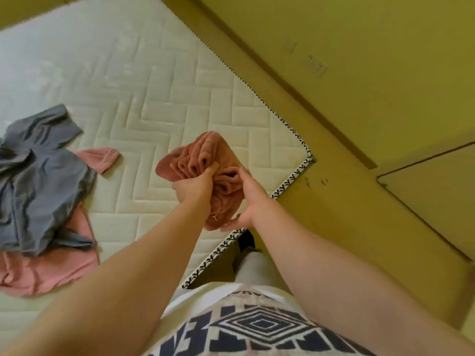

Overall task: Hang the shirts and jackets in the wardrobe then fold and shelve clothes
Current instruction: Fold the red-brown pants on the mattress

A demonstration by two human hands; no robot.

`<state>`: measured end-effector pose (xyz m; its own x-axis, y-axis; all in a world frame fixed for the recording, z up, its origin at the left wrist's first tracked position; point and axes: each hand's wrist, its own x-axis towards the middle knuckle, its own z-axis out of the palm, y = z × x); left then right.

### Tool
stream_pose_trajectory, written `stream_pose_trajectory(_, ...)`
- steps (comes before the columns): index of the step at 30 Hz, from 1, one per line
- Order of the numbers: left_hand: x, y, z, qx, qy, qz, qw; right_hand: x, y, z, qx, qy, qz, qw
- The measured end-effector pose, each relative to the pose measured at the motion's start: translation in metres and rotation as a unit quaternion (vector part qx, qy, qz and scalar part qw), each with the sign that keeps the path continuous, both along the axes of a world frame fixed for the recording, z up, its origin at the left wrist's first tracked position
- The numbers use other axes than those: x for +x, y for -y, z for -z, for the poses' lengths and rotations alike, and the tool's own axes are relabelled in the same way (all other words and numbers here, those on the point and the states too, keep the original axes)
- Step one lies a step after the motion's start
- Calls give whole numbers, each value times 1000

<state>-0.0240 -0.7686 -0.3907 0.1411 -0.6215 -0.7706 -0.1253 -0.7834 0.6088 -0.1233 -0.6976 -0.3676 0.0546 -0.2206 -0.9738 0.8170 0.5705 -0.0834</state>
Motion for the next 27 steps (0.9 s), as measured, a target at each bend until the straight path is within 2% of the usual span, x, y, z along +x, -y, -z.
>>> stream_pose_trajectory(3,0,-15,-36,-27,-87,20,996,23,-17,-21,-100,21,103,989)
stream_pose_trajectory(6,16,-33,-72,-28,-170,56,984,62,-44,-39,-152,4,182,972)
stream_pose_trajectory(11,45,-70,-138,8,-276,117,954,134,-92,-65,-255,-20,347,902)
stream_pose_trajectory(15,56,-99,-181,-25,-330,204,922,148,-116,-114,-312,-137,439,831)
stream_pose_trajectory(17,56,-115,-201,-69,-346,235,906,146,-135,-140,-322,-212,468,795)
stream_pose_trajectory(20,50,-138,-225,-155,-361,260,882,146,-162,-180,-339,-308,461,760)
stream_pose_trajectory(23,47,-167,-246,-190,-395,282,853,154,-186,-224,-331,-385,448,736)
stream_pose_trajectory(27,50,-216,-271,-260,-465,303,790,158,-223,-268,-311,-463,469,684)
